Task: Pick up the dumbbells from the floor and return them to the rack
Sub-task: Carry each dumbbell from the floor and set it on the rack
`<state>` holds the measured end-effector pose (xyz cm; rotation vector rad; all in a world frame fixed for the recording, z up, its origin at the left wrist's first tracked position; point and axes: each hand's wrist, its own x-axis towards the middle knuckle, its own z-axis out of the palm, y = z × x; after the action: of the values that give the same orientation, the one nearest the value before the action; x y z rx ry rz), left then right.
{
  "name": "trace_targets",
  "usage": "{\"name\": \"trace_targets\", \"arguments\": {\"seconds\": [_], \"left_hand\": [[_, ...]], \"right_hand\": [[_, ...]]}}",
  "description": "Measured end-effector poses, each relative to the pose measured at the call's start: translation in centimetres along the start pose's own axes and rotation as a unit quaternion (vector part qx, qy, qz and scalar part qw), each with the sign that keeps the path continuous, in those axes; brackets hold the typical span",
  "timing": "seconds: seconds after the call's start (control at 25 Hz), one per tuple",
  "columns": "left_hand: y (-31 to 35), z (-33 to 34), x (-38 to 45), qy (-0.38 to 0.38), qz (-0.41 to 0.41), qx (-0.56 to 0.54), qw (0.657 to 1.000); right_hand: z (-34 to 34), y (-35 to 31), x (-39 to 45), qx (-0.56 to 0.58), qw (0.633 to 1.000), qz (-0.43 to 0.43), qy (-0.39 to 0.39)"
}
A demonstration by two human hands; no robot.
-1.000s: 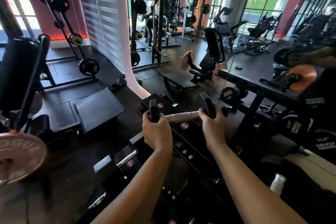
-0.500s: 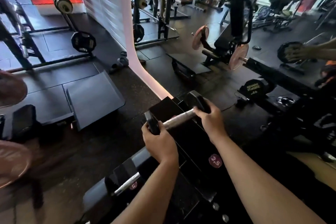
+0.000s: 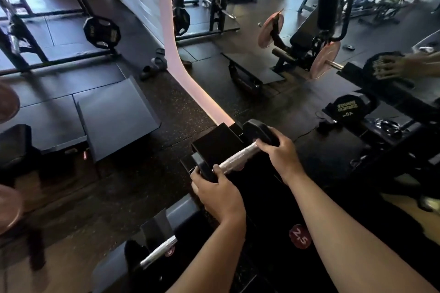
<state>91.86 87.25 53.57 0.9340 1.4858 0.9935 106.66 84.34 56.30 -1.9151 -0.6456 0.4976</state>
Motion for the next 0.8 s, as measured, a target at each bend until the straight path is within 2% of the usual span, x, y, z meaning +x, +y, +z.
{"name": "trace_targets", "arguments": {"seconds": [0.2, 0.36, 0.56, 0.8], "left_hand": [[-0.1, 0.6, 0.4, 0.005, -0.017, -0.014, 1.000], [-0.3, 0.6, 0.1, -0.015, -0.064, -0.087, 0.994], [-0.6, 0.4, 0.3, -0.036, -0.062, -0.083, 0.994], [0.8, -0.6, 0.3, -0.074, -0.084, -0.087, 0.990]], "right_hand": [[0.2, 0.2, 1.8, -0.013, 1.000, -0.009, -0.019], [0.0, 1.1, 2.4, -0.056, 0.998, -0.021, -0.032], [-0.1, 1.4, 2.8, -0.089, 0.995, -0.026, -0.034], [-1.0, -0.3, 1.8, -0.056, 0.996, -0.022, -0.062]]}}
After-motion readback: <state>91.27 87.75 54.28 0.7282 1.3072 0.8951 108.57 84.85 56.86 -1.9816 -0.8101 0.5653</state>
